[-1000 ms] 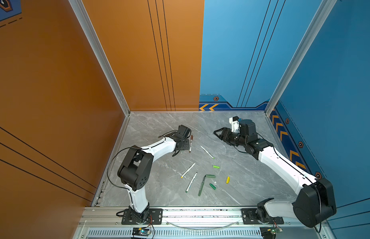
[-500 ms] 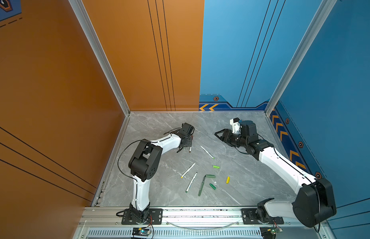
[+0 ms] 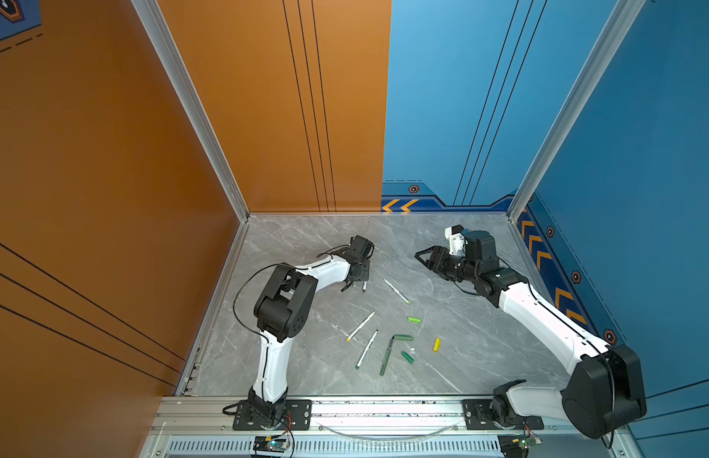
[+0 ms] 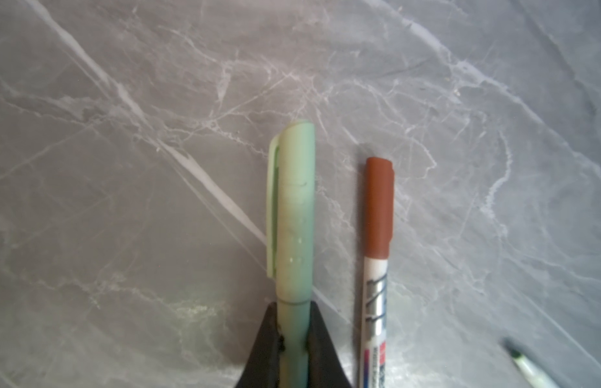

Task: Insert pens into pen caps
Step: Place the pen at the center of the table.

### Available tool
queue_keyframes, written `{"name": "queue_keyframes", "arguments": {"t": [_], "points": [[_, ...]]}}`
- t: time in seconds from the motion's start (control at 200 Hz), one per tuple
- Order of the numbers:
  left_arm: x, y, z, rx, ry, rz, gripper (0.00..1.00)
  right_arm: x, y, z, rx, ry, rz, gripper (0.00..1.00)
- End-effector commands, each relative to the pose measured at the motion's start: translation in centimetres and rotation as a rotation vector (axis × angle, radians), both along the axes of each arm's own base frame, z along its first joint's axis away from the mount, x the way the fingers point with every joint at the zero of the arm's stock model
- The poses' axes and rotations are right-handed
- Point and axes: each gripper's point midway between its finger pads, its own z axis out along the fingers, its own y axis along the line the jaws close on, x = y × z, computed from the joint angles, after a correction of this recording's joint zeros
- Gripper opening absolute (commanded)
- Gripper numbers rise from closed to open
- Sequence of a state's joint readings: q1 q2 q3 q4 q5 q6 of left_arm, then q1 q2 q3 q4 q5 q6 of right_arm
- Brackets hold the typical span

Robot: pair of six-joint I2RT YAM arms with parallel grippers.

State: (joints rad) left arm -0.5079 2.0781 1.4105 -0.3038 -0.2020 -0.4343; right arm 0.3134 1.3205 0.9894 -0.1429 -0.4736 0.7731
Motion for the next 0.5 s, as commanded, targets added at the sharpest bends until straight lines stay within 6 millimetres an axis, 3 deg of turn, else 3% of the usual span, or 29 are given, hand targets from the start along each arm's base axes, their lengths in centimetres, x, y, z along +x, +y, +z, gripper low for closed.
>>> {"name": "queue_keyframes", "arguments": {"t": [0.0, 0.496], "points": [[0.50, 0.59, -0.65, 0.018, 0.007, 0.017, 0.12, -0.71, -0.26, 0.47, -0.005, -0.016, 0.020, 0.58], [-0.20, 1.36, -1.26, 0.040, 0.025, 0.026, 0.26, -0.92, -0.70, 1.06, -0.009, -0.032, 0.006, 0.58]]}}
